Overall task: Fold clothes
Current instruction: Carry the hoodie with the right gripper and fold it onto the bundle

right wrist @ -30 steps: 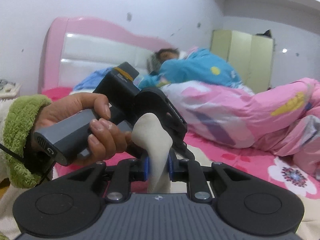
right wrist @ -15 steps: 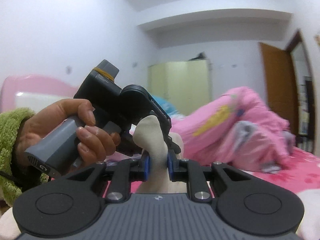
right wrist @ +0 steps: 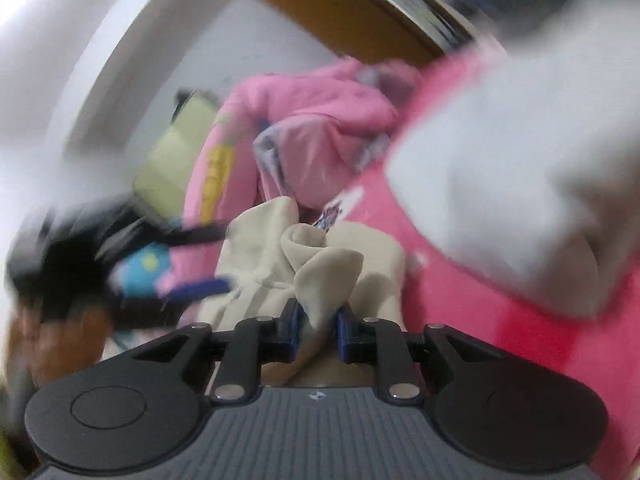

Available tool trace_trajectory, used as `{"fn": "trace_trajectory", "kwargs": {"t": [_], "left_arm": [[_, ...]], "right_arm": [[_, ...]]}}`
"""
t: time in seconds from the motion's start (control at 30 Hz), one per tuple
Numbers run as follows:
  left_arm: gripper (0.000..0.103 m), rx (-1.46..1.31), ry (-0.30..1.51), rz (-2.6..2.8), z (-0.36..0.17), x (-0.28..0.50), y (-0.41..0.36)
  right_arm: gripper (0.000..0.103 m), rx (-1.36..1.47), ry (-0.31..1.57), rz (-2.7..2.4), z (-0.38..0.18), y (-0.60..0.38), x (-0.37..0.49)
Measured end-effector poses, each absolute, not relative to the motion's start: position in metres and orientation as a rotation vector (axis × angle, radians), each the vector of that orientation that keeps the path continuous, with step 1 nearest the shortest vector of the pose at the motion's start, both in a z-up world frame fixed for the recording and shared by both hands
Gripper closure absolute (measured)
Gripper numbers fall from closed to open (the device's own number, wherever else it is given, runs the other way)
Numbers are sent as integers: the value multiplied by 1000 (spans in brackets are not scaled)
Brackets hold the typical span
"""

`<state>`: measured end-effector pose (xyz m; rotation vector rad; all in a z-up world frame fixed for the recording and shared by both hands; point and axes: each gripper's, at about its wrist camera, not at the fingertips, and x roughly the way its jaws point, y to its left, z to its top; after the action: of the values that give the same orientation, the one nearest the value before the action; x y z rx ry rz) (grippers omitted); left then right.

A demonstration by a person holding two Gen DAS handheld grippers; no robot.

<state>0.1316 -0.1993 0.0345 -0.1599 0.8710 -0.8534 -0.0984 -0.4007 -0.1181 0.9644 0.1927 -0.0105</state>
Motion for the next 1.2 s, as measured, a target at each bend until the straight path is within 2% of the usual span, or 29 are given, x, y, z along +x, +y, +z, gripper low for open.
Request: {"fn": "trace_trajectory", "kwargs": {"t": [0.07, 0.13, 0.17, 0.27, 0.3, 0.33, 0.37, 0.5, 0.67, 0.83, 0.97, 1.2], "left_arm": [[30, -82, 806, -855, 46, 116, -173], [27, 19, 752, -861, 54, 95, -151], [24, 69, 731, -864, 54, 84, -142], [20, 177, 682, -850, 43, 52, -126], [20, 193, 672, -835, 38, 44, -123], [20, 209, 662, -821, 33, 35, -121], [20, 225, 653, -806, 27, 27, -119], [20, 243, 632, -791, 8, 9, -120], [20, 391, 546, -735, -15, -9, -145], [30, 513, 432, -610, -34, -20, -167], [30, 466, 445, -550, -32, -18, -163], [29, 447, 483, -512, -43, -18, -154]], "right_arm": [[77, 987, 186, 3, -116, -404, -98], [62, 986, 180, 10, -111, -405, -97], [58, 985, 178, 14, -108, -405, -96], [55, 983, 169, 24, -100, -406, -95], [58, 982, 166, 27, -97, -407, -95], [79, 982, 163, 31, -94, -407, -94], [87, 981, 161, 34, -91, -408, -94], [88, 975, 159, 32, -85, -409, -94], [88, 942, 217, -67, -101, -409, -104], [88, 933, 150, -83, -91, -405, -116], [89, 891, 105, -117, -77, -407, -126], [90, 833, 217, -167, -109, -407, -126]]}}
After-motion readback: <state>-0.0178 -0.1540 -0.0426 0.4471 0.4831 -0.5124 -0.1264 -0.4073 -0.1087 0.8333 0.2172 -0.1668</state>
